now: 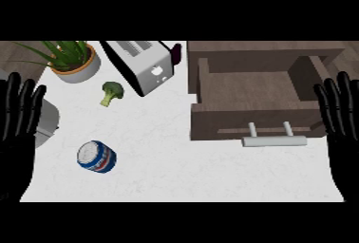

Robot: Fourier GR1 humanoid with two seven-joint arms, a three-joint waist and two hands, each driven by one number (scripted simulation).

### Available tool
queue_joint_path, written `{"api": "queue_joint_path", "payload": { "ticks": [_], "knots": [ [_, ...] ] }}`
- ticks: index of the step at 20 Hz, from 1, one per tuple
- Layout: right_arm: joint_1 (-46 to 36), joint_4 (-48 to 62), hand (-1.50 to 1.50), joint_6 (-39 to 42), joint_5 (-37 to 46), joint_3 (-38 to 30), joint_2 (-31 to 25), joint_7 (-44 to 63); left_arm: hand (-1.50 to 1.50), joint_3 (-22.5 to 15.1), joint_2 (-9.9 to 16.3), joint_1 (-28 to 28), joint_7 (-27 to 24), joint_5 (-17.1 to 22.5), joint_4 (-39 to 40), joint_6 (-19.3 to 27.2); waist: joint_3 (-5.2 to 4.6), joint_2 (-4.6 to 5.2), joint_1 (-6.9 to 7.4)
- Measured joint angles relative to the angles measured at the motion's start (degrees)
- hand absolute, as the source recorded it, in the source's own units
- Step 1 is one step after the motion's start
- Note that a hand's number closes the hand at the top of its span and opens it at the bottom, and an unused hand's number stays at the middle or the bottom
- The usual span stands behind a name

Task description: Pick up the can, place it into the drawer and close the drawer

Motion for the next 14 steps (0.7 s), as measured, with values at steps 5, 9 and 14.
{"api": "queue_joint_path", "payload": {
  "ticks": [5, 9, 14],
  "knots": [
    [0.1, -0.7, -1.5, -1.0, 0.9, -0.7, 0.3, -0.5, -1.5, -2.9, 3.3, 0.3, -2.2, 10.7, -0.9, -12.0, -0.22, 1.26, 0.65],
    [2.9, 1.9, -1.5, -2.3, 1.1, -1.5, 0.9, 3.8, -1.5, -6.0, 9.0, 4.2, 1.3, 16.0, 0.4, -21.3, -0.26, 1.75, 0.94],
    [5.3, 1.9, -1.5, -3.0, 1.0, -2.1, 0.9, 8.9, -1.5, -3.0, 16.0, 8.5, 4.3, 23.3, 1.7, -29.8, -0.22, 1.78, 1.33]
  ]
}}
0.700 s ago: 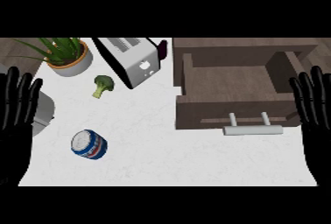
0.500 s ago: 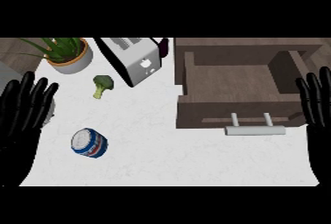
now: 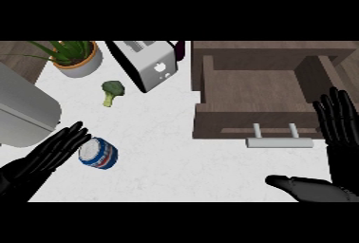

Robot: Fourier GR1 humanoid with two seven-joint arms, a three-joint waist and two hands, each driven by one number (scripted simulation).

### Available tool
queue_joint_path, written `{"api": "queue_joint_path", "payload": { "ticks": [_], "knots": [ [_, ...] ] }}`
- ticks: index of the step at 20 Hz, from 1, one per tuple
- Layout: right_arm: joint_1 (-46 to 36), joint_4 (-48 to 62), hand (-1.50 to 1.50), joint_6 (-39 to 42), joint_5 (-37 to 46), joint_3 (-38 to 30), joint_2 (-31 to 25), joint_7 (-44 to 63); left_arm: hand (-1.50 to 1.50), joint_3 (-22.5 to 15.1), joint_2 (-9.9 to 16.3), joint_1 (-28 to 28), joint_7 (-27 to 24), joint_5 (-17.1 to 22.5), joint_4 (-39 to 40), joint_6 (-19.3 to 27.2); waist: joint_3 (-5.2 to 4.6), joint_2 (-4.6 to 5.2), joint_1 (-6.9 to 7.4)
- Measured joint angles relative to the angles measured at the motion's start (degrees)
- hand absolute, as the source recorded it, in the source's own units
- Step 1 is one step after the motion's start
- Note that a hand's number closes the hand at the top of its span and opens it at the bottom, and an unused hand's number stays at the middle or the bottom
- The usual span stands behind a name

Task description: Pick up the can, place it into the drawer and close the drawer

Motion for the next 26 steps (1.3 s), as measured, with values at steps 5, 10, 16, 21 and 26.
{"api": "queue_joint_path", "payload": {
  "ticks": [5, 10, 16, 21, 26],
  "knots": [
    [3.7, -1.4, -1.5, 0.8, -0.2, -0.2, 0.2, 0.4, -1.5, 5.6, 4.3, 2.7, 3.4, 7.9, -1.5, -5.1, 0.03, -0.02, 0.04],
    [6.5, -0.3, -1.5, 3.0, -1.9, -2.4, -0.2, -2.8, -1.5, 9.2, 4.0, 3.9, 4.5, 10.7, 0.6, -8.1, 0.04, -0.01, -0.01],
    [7.8, -1.7, -1.5, 4.4, -2.9, -3.5, -0.1, -2.2, -1.5, 11.0, 2.6, 0.5, 8.1, 10.6, 4.1, -8.1, 0.04, 0.02, -0.16],
    [8.7, -1.4, -1.5, 5.1, -2.6, -3.8, 0.6, -3.2, -1.5, 12.2, 0.9, -1.9, 8.5, 9.1, 7.8, -10.1, 0.04, 0.03, -0.18],
    [10.3, -0.6, -1.5, 7.2, -3.6, -5.8, 0.2, -5.4, -1.5, 11.3, -2.7, -4.1, 7.0, 3.5, 11.4, -11.3, 0.04, 0.03, -0.24]
  ]
}}
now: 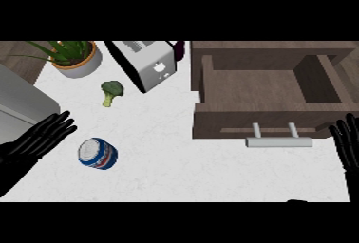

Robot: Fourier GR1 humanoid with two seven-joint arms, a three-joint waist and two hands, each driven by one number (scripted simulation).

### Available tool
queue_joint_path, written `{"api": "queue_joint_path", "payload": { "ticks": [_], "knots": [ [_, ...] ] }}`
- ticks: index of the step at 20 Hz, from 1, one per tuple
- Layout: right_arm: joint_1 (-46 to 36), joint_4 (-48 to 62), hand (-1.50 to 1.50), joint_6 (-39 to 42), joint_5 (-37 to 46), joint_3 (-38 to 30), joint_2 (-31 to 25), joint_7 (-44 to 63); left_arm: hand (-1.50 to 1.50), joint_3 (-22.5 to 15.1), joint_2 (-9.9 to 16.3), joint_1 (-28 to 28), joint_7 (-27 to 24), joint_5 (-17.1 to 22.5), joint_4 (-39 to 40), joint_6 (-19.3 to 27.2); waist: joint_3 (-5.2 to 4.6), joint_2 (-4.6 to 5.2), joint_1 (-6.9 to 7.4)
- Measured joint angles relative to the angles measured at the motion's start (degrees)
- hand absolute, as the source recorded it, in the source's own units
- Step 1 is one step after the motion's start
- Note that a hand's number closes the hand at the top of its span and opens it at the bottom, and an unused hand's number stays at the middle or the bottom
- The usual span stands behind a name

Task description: Pick up the can, place it into the drawer and close the drawer

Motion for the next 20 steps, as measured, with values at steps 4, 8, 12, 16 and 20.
{"api": "queue_joint_path", "payload": {
  "ticks": [4, 8, 12, 16, 20],
  "knots": [
    [1.7, -2.2, -1.5, 1.2, -1.2, -1.0, 0.2, 0.6, -1.5, -0.2, -2.7, -0.5, -2.5, -4.5, 2.6, -1.1, 0.0, -0.01, -0.02],
    [0.8, -1.1, -1.5, 1.8, -1.1, -1.9, 0.3, 0.2, -1.5, 0.3, -4.9, 0.3, -8.1, -10.8, 6.4, -3.1, -0.02, -0.01, 0.06],
    [0.6, -0.7, -1.5, 2.3, -0.9, -2.1, 0.7, -0.2, -1.5, -0.3, -6.9, -2.1, -12.4, -16.9, 11.6, -2.6, -0.01, 0.02, -0.02],
    [-0.1, 0.6, -1.5, 2.4, 0.0, -2.3, 1.1, -0.8, -1.5, 0.4, -7.1, -2.7, -16.7, -20.5, 16.0, -3.0, -0.02, 0.02, 0.02],
    [-0.4, 1.3, -1.5, 3.3, -0.2, -2.9, 1.2, -1.3, -1.5, 1.7, -6.2, -4.3, -20.5, -23.2, 20.7, -3.3, -0.02, 0.01, 0.02]
  ]
}}
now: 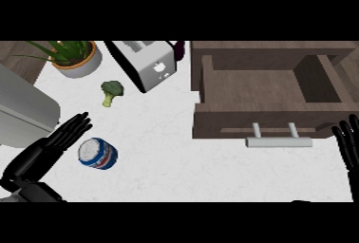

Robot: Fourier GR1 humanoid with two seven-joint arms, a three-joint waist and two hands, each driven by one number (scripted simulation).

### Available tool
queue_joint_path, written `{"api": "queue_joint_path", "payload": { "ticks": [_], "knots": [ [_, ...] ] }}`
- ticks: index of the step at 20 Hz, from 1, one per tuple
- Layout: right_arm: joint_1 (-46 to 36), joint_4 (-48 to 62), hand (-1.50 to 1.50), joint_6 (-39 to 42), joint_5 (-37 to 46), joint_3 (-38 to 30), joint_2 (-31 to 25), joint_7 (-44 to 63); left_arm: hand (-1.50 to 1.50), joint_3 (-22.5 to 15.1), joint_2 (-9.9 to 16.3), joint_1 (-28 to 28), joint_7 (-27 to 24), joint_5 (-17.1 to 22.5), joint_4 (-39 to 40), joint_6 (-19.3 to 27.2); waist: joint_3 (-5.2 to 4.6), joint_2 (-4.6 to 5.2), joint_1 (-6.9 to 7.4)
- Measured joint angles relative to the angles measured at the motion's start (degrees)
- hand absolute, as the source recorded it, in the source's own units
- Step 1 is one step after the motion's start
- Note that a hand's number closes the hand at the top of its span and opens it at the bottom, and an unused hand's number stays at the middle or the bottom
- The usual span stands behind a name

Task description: Pick up the can, place it into the drawer and close the drawer

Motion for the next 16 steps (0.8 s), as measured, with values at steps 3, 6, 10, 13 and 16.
{"api": "queue_joint_path", "payload": {
  "ticks": [3, 6, 10, 13, 16],
  "knots": [
    [-0.4, 0.8, -1.5, 0.9, -0.7, -1.3, -0.5, -0.6, -1.5, 0.8, 1.0, -1.3, -4.0, -2.7, 4.9, -0.3, -0.01, 0.01, -0.03],
    [-0.2, 0.2, -1.5, 0.7, 0.0, -0.8, 0.4, -0.4, -1.5, 0.8, 1.5, -1.9, -7.3, -5.4, 8.1, 0.0, 0.01, 0.01, -0.03],
    [0.1, 0.5, -1.5, 0.7, 1.1, -0.4, 1.2, -1.2, -1.5, 0.6, 2.8, -3.5, -13.1, -9.5, 15.0, 1.8, -0.01, 0.02, -0.08],
    [0.2, 2.0, -1.5, 0.1, 2.4, 0.7, 1.8, -2.9, -1.5, 0.4, 4.1, -5.2, -15.9, -11.1, 19.5, 2.9, 0.0, 0.04, -0.11],
    [-0.3, 0.9, -1.5, 0.6, 1.2, -0.3, 1.3, -1.8, -1.5, -0.5, 4.6, -6.3, -18.2, -12.8, 23.0, 4.4, 0.0, 0.03, -0.12]
  ]
}}
